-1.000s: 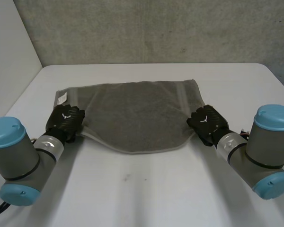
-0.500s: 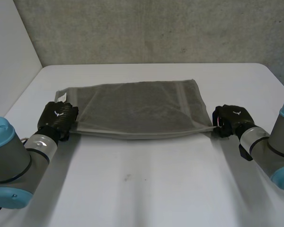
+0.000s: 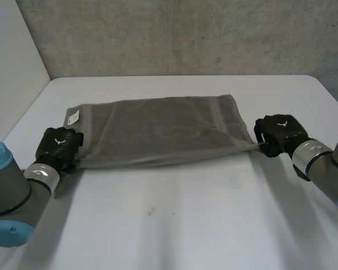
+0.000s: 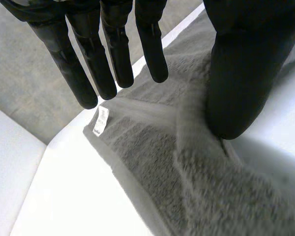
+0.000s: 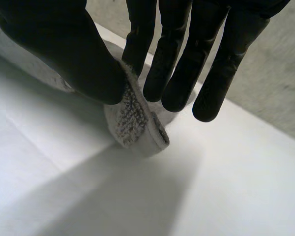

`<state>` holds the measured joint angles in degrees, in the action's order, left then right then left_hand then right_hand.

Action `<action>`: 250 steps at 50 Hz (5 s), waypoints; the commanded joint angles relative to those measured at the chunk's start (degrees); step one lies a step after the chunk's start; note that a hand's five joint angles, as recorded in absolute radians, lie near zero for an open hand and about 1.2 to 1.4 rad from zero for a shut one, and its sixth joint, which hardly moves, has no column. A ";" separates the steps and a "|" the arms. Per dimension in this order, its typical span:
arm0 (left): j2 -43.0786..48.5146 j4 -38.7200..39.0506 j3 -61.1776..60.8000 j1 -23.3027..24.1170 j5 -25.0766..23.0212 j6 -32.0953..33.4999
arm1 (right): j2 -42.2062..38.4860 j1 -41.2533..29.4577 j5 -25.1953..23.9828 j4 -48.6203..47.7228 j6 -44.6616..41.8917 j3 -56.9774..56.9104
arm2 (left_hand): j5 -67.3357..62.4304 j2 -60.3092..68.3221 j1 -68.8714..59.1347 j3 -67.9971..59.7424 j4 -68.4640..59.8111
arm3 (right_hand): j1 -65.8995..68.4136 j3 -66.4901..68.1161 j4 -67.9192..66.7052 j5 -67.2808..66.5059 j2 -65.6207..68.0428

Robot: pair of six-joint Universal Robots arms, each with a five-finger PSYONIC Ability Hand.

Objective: Fold the towel.

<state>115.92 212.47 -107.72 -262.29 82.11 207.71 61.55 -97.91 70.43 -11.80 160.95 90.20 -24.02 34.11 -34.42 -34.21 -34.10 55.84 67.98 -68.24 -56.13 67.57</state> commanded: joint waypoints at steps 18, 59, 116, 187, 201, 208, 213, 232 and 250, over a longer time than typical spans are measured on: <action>-4.56 -5.05 -4.87 -1.30 -0.63 -0.11 | 1.03 -0.09 5.33 -0.15 -12.49 0.85 | -45.98 45.89 -45.58 -45.79 -45.90 | 24.16 12.02 -11.76 -13.87 12.43; -15.24 -28.27 1.52 0.55 -5.56 11.67 | 12.28 1.32 8.40 19.71 -42.47 0.23 | -45.98 45.89 -45.58 -45.79 -45.90 | 24.16 12.02 -11.76 -13.87 12.43; -5.09 -2.26 3.49 5.47 -1.51 2.53 | -0.64 0.79 6.12 15.76 -16.19 -5.30 | 24.02 -24.11 24.42 24.21 24.10 | -37.18 -49.31 49.58 47.47 -48.91; -5.36 0.66 1.28 6.00 -1.16 1.91 | -14.70 -34.01 -10.84 -20.36 -46.69 -3.46 | 24.02 -24.11 24.42 24.21 24.10 | 14.12 1.99 -1.73 -3.84 2.40; -5.53 0.66 1.28 9.86 -1.25 1.82 | -0.29 -26.63 7.09 -18.87 -19.44 2.70 | 24.02 -24.11 24.42 24.21 24.10 | -45.84 -57.98 58.24 56.13 -57.57; -7.20 0.84 2.42 18.81 -1.43 2.00 | 5.95 -16.63 6.74 -10.90 -2.41 9.81 | 23.98 -24.06 24.37 24.16 24.05 | -45.84 -57.98 58.24 56.13 -57.57; -5.97 1.10 4.35 23.65 -1.43 2.26 | 5.43 -12.05 6.30 -4.91 -2.04 11.65 | 23.81 -23.90 24.20 23.99 23.89 | -45.84 -57.98 58.24 56.13 -57.57; -2.98 0.57 4.19 23.41 -0.72 1.82 | 1.82 -6.68 7.18 -8.23 -14.24 11.31 | 23.81 -23.89 24.20 23.99 23.89 | 24.16 12.02 -11.76 -13.87 12.43; -7.11 0.31 3.74 18.21 4.99 -7.50 | -2.75 -37.09 5.68 -10.17 -28.23 0.50 | 23.64 -23.73 24.03 23.82 23.72 | 24.16 12.02 -11.76 -13.87 12.43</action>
<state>110.61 212.93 -104.01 -243.09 83.24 205.30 64.47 -124.66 77.43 -20.86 141.26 91.82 -1.58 9.44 -10.07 -9.54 -9.57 52.85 67.98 -68.17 -56.25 67.32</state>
